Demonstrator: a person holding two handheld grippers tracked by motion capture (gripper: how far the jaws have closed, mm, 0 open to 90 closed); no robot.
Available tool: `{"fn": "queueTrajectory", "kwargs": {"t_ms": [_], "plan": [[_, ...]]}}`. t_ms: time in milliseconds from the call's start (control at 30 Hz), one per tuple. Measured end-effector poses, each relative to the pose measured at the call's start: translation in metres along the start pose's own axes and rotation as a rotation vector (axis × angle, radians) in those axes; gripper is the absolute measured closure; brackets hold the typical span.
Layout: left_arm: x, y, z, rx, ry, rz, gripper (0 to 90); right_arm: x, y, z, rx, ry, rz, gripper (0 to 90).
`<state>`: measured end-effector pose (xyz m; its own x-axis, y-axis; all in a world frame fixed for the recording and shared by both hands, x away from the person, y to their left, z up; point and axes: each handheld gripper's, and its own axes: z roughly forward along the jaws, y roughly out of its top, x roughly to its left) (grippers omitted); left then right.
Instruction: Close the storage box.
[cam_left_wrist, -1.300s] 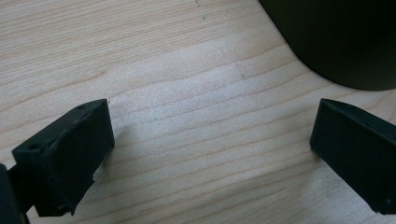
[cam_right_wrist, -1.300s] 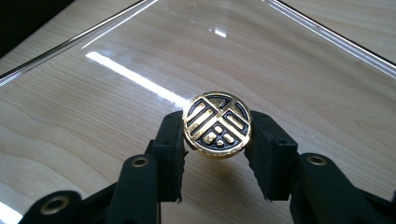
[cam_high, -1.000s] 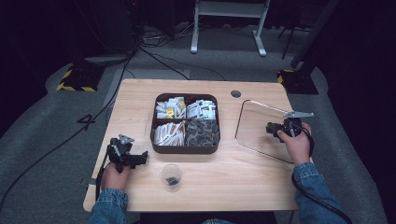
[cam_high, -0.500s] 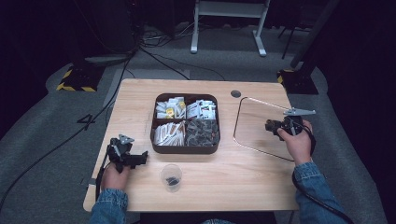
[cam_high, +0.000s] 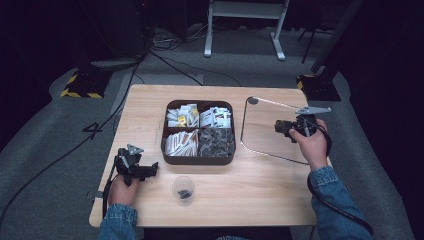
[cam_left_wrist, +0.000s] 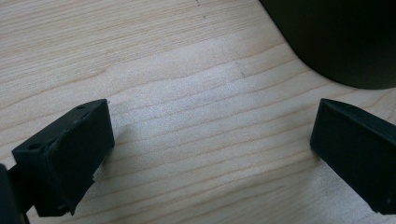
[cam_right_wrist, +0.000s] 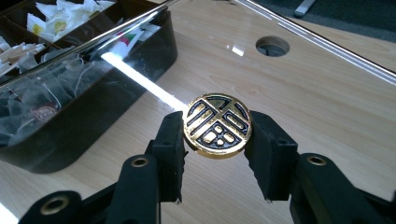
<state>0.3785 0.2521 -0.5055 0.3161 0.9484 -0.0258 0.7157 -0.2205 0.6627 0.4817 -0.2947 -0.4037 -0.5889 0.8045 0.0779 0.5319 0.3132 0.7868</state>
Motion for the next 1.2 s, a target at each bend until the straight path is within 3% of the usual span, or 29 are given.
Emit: {"fn": "queueTrajectory", "kwargs": {"t_ms": [267,533,1200], "plan": [[0.0,0.0,-0.001,0.002,-0.001,0.005,0.0,0.016,0.025,0.01,-0.006,0.034,-0.001,58.7],[0.0,0.0,0.0,-0.001,-0.001,0.003,0.0,0.037,0.046,0.017,-0.006,0.039,-0.021,58.7],[0.0,0.0,0.0,-0.001,-0.001,0.002,0.0,0.111,0.089,0.055,0.023,0.116,-0.111,58.7]]}}
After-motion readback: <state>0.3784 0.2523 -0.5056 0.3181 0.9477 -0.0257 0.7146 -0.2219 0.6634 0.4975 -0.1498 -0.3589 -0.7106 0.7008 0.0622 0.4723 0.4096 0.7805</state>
